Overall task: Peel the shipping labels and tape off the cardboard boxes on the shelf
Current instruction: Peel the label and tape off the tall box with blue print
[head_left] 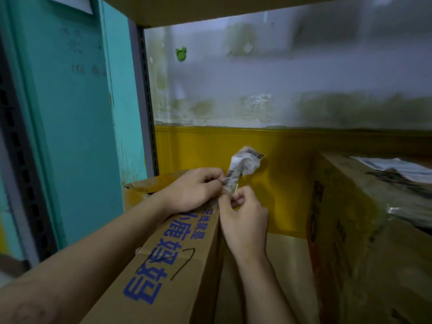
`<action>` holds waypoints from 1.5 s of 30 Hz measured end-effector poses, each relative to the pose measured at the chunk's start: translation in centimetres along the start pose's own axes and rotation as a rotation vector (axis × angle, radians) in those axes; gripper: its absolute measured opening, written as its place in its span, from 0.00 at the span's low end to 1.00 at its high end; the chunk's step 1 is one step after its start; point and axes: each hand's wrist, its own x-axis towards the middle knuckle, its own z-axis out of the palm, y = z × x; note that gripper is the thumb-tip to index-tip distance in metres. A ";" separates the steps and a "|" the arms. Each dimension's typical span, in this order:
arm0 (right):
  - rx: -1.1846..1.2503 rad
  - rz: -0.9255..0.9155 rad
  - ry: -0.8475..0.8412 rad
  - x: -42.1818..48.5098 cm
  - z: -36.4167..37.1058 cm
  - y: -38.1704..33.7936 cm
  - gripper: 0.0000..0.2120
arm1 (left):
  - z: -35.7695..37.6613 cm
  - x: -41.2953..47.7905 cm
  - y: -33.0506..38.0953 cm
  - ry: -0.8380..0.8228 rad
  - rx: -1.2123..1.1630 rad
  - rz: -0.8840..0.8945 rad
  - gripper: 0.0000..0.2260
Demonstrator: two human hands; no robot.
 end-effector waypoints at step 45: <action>-0.121 0.005 -0.083 -0.1 0.2 -0.5 0.12 | 0.4 0.3 -0.6 0.095 0.219 -0.034 0.12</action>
